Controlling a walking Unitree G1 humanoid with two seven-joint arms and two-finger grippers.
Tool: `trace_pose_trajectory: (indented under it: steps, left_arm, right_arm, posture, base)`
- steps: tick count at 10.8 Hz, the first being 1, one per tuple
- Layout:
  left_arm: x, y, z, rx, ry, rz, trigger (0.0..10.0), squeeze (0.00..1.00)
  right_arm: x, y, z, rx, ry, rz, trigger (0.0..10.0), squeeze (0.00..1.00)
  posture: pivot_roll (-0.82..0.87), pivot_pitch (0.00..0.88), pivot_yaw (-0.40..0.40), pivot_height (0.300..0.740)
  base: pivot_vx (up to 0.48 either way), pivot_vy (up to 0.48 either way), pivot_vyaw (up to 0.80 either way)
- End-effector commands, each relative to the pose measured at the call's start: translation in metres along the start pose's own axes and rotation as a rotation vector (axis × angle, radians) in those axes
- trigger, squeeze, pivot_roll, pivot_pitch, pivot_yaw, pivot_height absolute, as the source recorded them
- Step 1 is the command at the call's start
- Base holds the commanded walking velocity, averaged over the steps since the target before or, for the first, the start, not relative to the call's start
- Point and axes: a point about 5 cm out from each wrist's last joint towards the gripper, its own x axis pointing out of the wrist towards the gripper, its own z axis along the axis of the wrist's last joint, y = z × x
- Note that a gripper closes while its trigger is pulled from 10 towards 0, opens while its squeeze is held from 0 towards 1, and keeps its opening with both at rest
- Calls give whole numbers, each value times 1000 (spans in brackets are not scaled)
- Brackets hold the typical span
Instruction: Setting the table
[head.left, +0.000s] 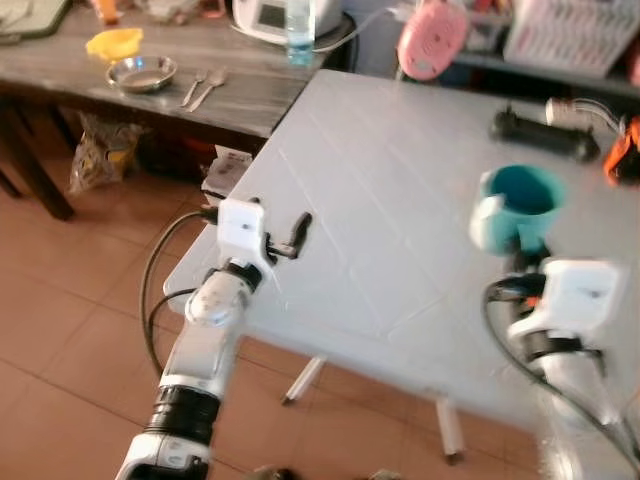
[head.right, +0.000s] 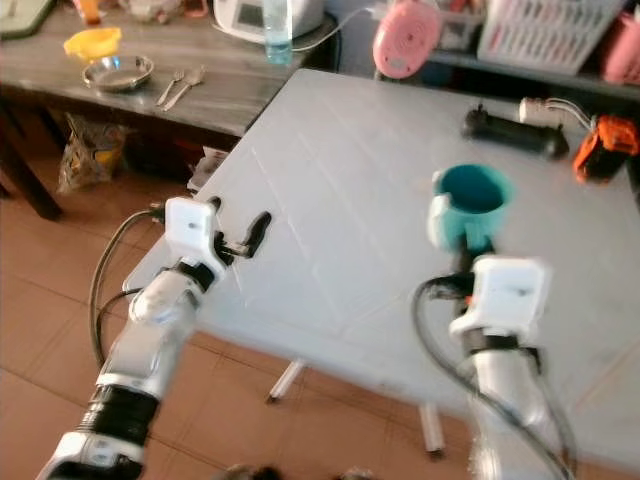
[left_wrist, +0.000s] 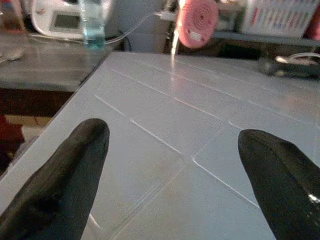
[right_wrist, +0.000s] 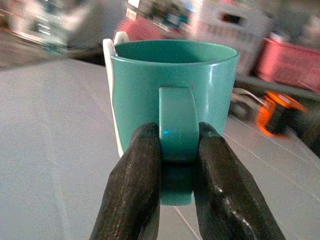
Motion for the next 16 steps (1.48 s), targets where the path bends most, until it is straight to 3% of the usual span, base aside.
trace_pose_trajectory:
  steps: [1,11,16]
  left_arm:
    - [-2,5,0,14,3,9,10000,0]
    - [1,0,2,28,6,-22,10000,0]
    - [4,-4,5,36,-17,-21,10000,0]
  right_arm:
    - [0,0,5,9,-23,4,10000,0]
    - [7,6,7,17,-44,-24,10000,0]
    - [9,6,6,18,-52,-30,10000,0]
  posture:
    - [75,113,-12,740]
    - [103,131,20,740]
    - [106,123,20,740]
  base:
    - [0,480,0]
    - [0,480,0]
    - [0,384,-471]
